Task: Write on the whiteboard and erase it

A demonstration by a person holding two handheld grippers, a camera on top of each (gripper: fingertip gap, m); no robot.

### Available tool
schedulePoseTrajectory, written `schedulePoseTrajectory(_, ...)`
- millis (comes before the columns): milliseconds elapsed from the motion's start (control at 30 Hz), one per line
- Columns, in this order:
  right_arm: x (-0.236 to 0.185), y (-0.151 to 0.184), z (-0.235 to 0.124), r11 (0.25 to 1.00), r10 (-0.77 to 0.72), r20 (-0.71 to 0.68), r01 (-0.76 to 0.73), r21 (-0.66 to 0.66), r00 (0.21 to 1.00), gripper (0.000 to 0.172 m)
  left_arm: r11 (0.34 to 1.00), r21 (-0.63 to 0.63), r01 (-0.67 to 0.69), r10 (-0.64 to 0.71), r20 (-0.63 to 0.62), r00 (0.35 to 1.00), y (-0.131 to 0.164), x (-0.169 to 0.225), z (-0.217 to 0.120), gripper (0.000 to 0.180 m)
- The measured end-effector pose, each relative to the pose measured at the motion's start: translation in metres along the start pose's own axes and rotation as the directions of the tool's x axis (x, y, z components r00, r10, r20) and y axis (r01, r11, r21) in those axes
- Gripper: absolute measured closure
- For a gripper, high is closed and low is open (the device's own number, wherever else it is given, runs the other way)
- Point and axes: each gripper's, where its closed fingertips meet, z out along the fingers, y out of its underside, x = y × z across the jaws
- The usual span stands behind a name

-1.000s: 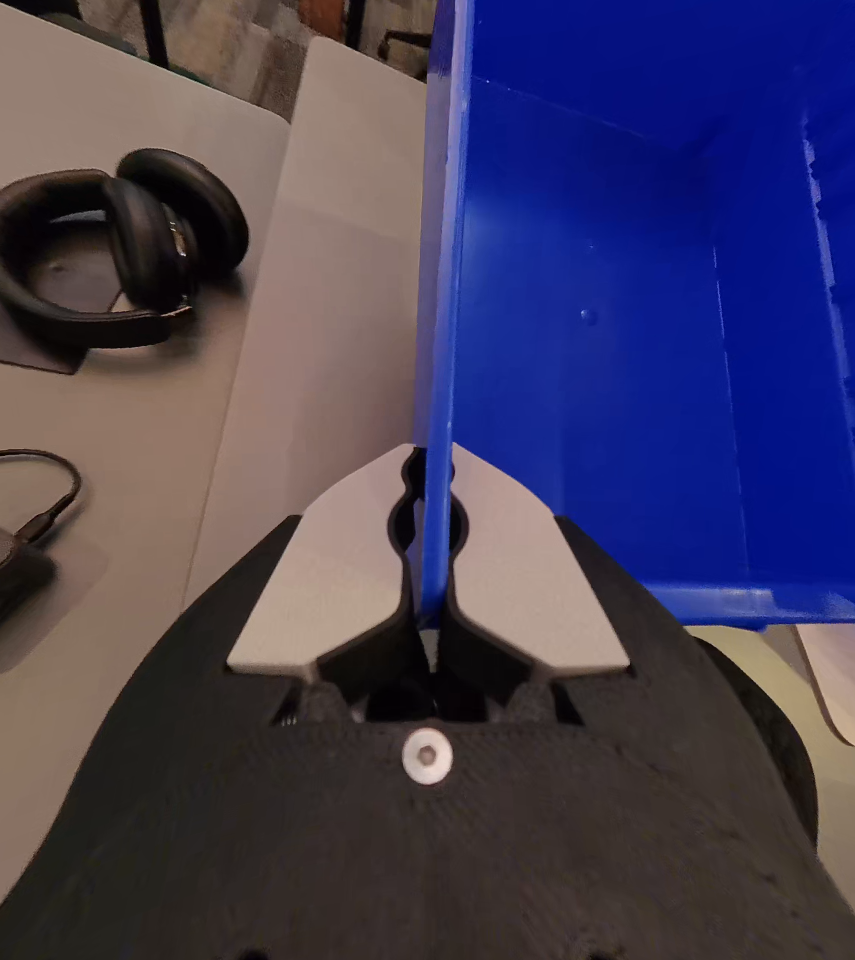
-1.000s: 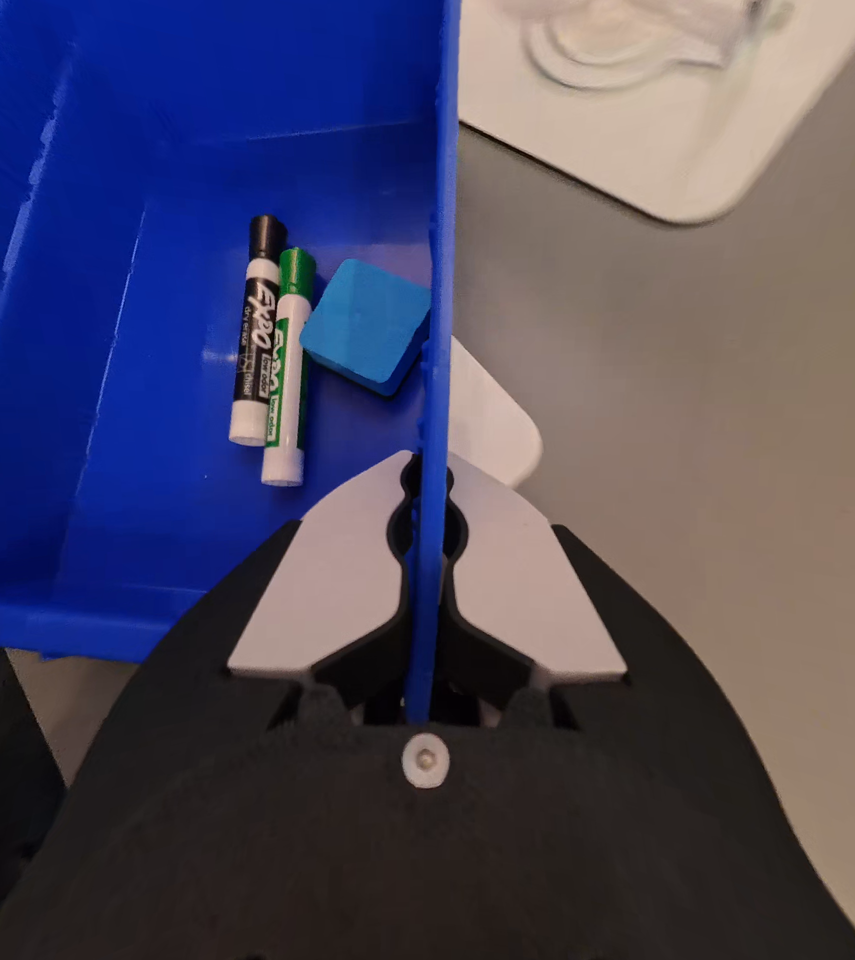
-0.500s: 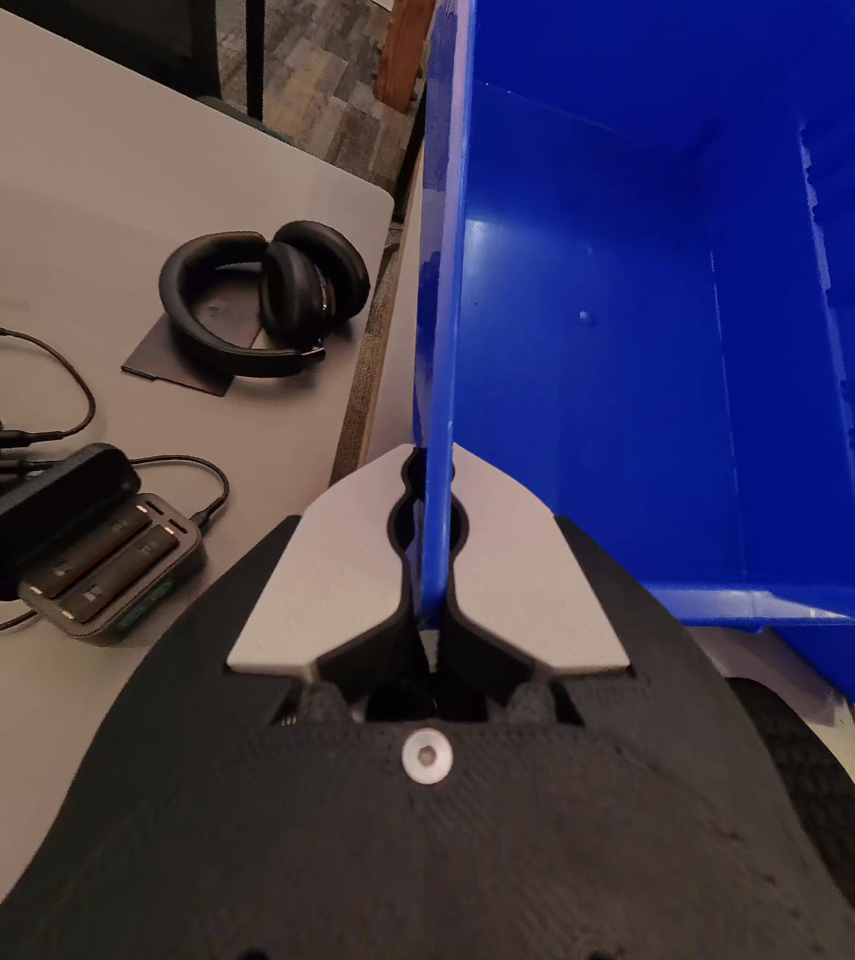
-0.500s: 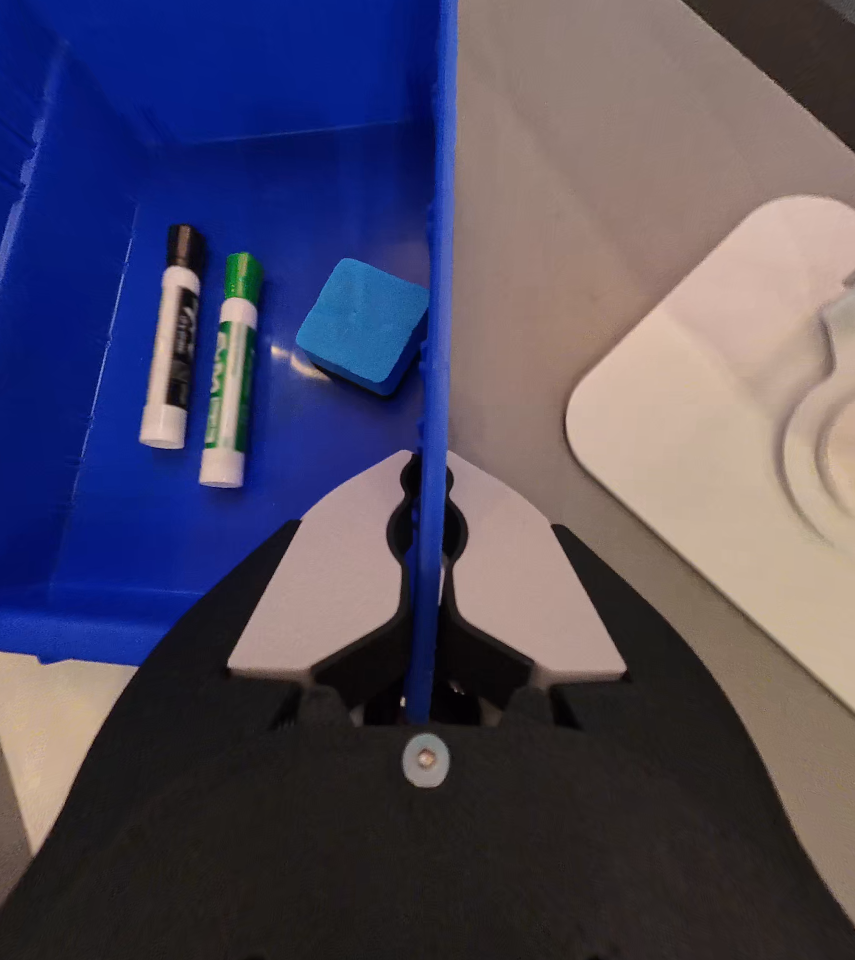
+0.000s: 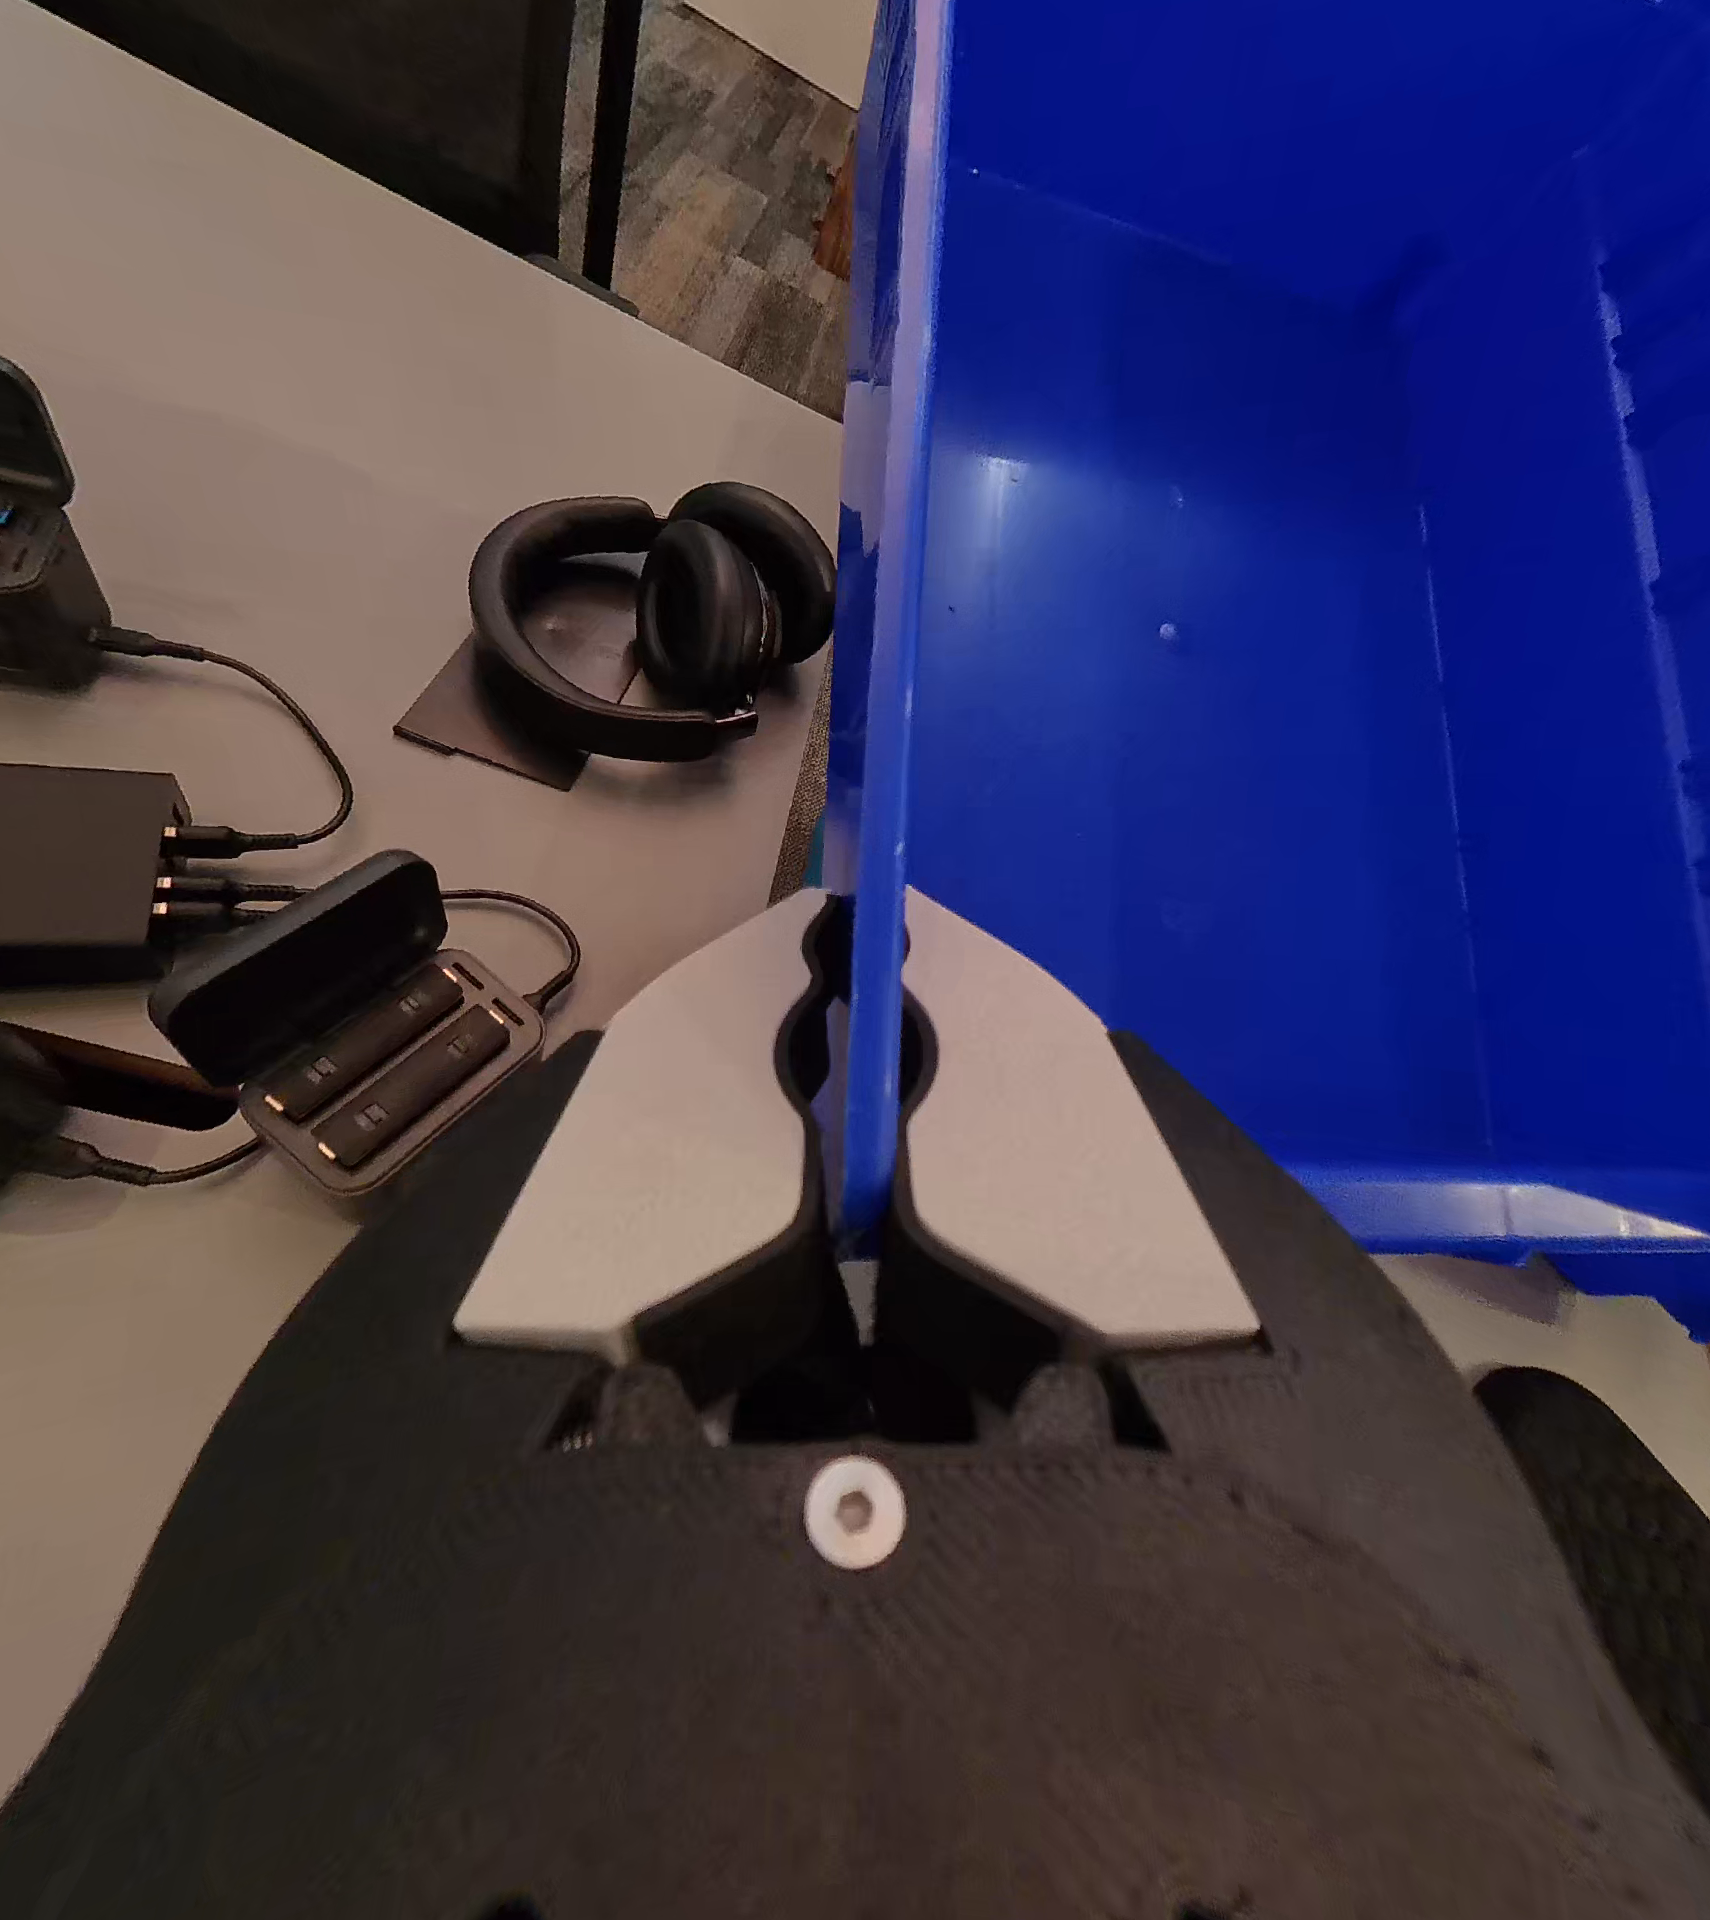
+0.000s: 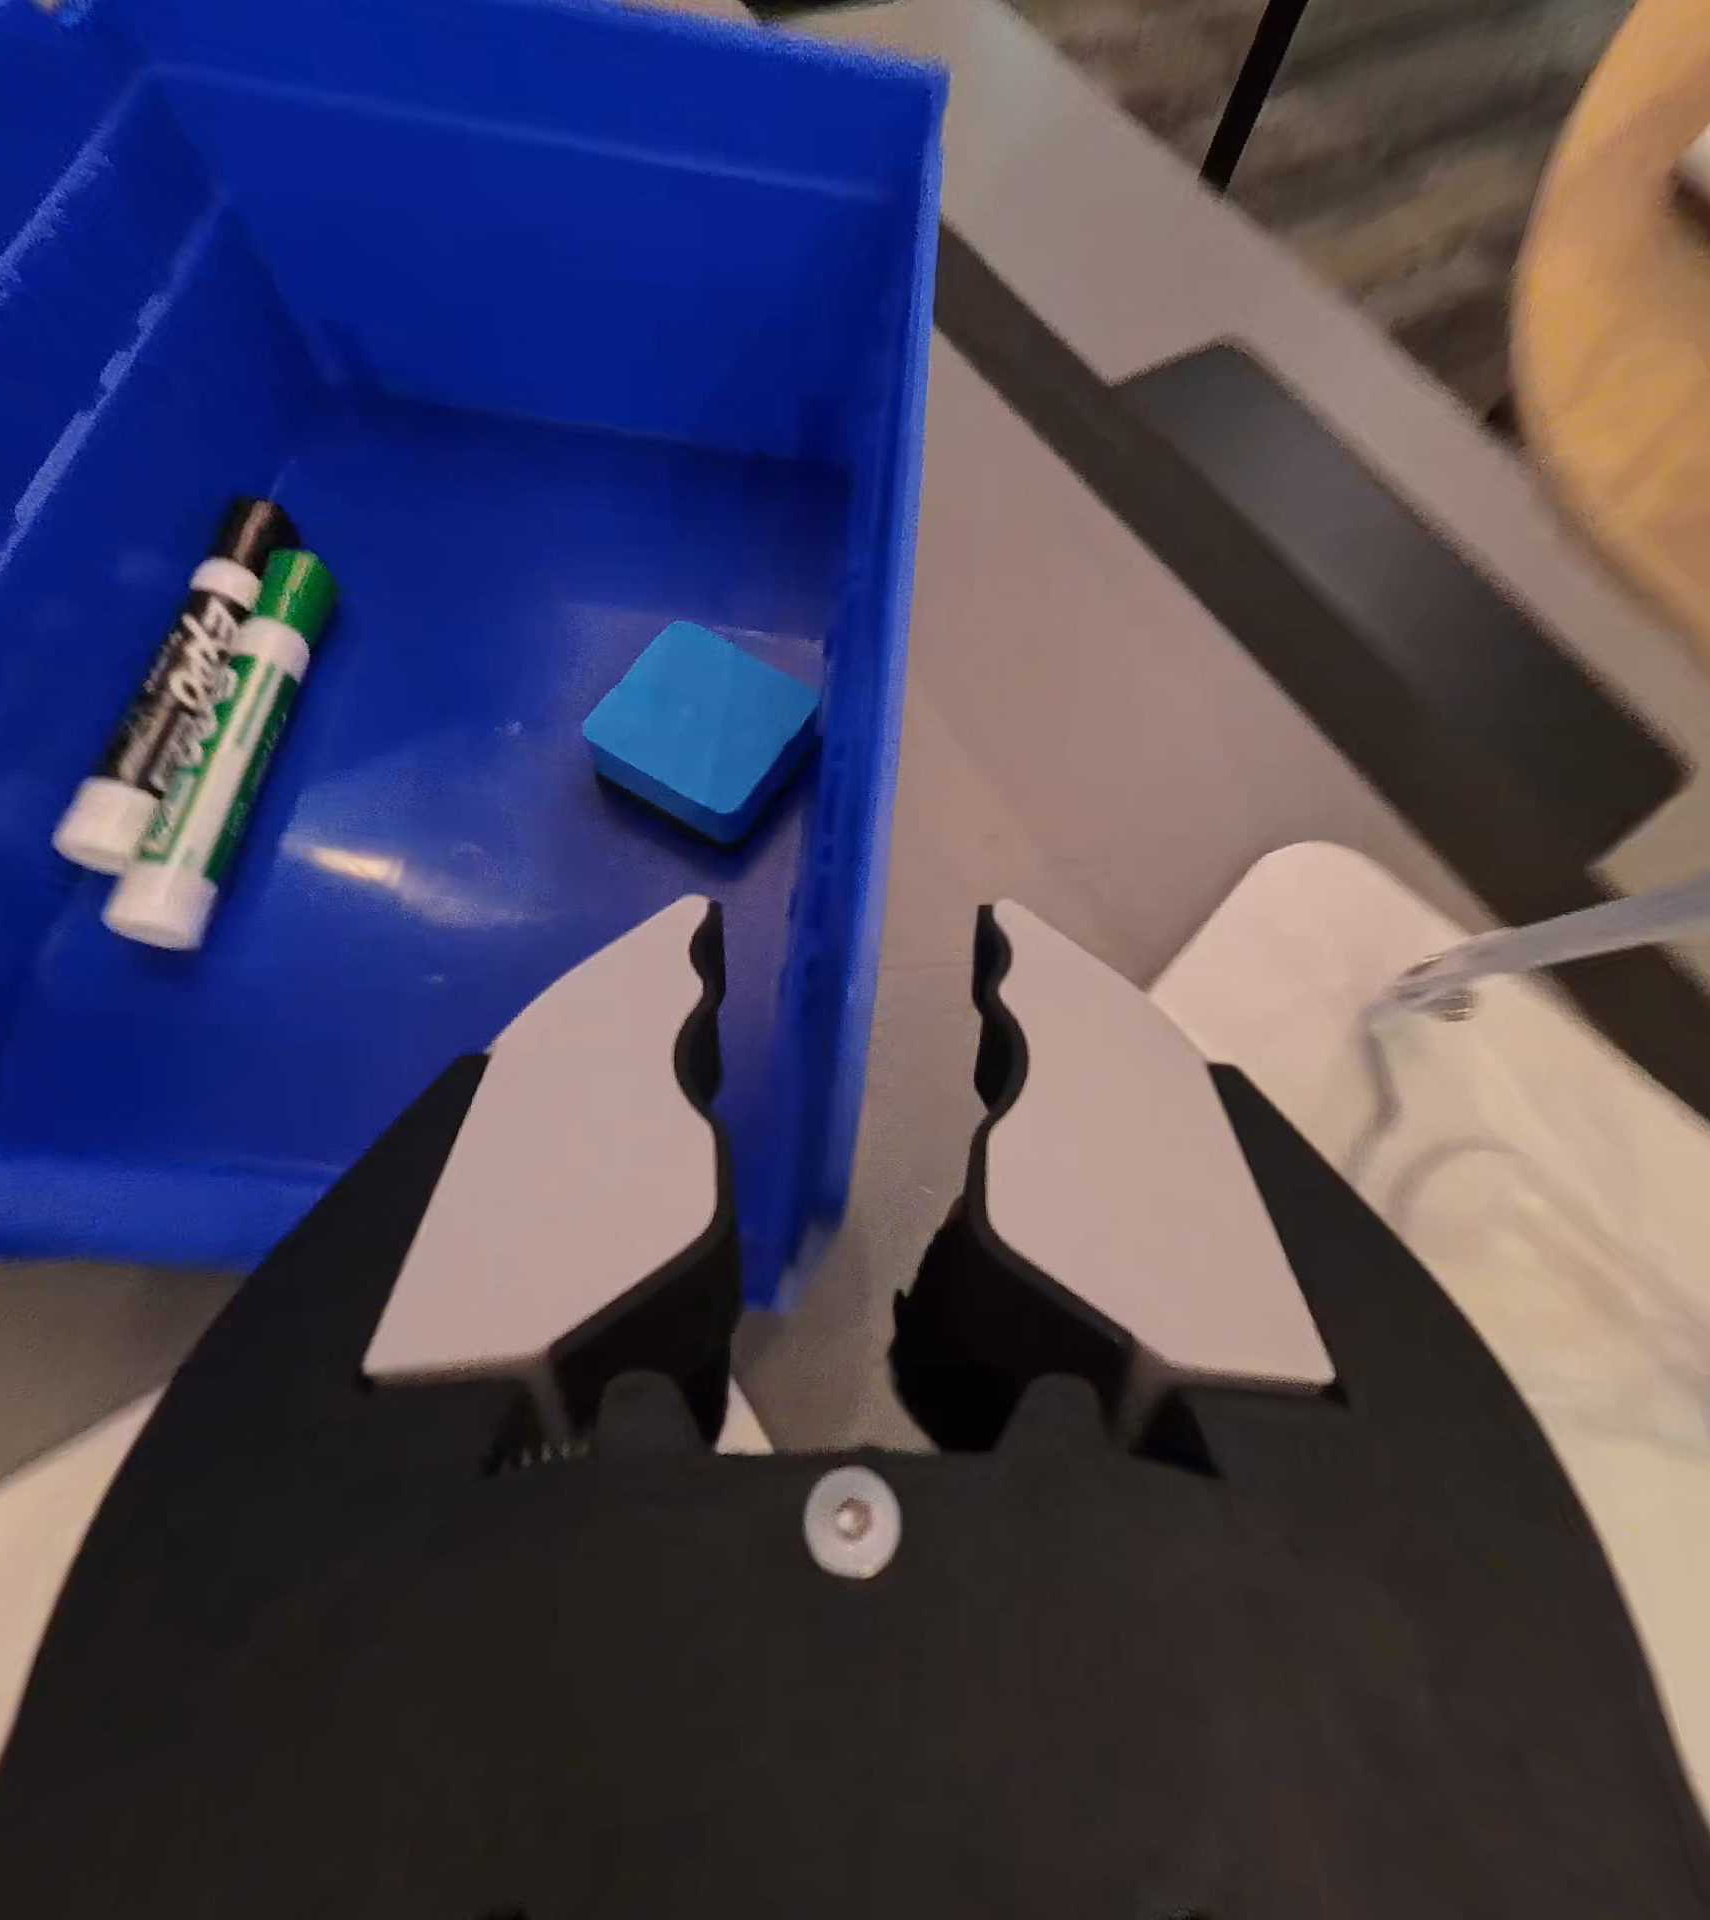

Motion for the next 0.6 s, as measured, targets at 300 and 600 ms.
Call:
schedulePoseTrajectory(300, -0.062, 0.025, -0.077, 0.866, -0.487, 0.075, 0.47, 0.174, 0.87, 0.133, 1.0, -0.008, -0.012, 0.011, -0.028, 1.0, 0.012, 0.026, -0.017, 0.176)
schedulePoseTrajectory(600, -0.043, 0.093, -0.176, 0.916, -0.387, 0.181, 0.355, 0.187, 0.904, 0.142, 0.945, -0.048, -0.325, 0.297, -0.296, 0.908, 0.007, 0.179, -0.058, 0.176)
